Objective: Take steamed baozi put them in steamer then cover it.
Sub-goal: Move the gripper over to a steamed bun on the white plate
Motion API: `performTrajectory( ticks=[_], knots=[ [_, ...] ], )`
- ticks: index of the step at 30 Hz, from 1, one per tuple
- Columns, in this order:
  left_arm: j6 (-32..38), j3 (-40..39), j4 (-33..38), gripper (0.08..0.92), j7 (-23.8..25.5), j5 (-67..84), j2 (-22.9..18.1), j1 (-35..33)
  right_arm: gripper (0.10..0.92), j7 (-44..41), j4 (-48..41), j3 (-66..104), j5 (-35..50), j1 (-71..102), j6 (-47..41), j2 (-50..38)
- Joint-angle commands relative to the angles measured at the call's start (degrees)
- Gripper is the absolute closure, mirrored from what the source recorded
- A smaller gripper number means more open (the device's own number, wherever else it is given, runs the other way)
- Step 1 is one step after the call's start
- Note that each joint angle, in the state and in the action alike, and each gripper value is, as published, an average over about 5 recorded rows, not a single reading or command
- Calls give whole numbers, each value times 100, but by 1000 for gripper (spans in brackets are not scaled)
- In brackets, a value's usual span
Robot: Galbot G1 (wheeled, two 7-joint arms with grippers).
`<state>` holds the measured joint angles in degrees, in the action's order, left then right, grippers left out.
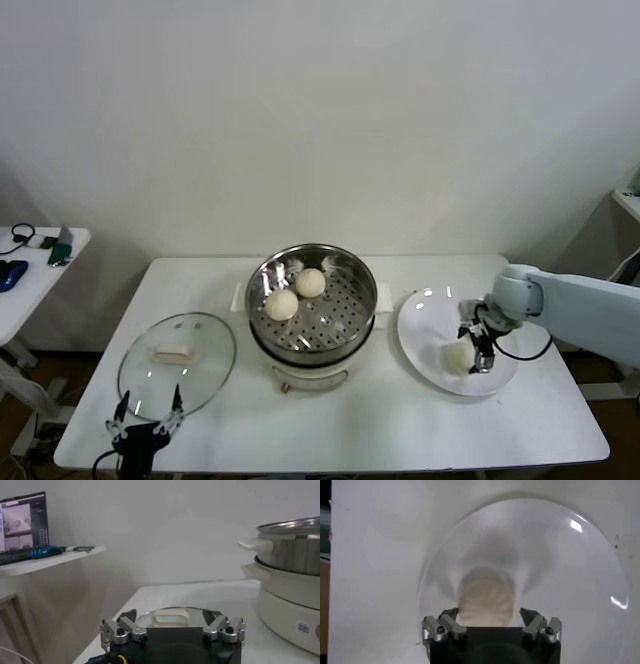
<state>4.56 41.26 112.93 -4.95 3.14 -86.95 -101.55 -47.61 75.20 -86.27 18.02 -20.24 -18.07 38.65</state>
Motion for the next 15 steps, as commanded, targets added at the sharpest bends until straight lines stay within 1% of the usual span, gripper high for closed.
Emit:
performTrajectory(
  ticks=[1, 4, 11, 15],
  knots=[
    [2, -1, -1, 177, -3, 7, 6, -6, 209, 29, -169, 177, -14, 205, -19, 84],
    [4, -1, -2, 177, -7, 13, 6, -5, 239, 9, -158, 172, 4, 191, -15, 85],
    [0, -21, -6, 177, -15, -1, -14, 5, 351, -131, -167, 111, -20, 3, 87, 156],
    [-4, -24, 4, 177, -17, -8, -24, -3, 378, -318, -155, -44, -34, -384, 288, 206]
  ],
)
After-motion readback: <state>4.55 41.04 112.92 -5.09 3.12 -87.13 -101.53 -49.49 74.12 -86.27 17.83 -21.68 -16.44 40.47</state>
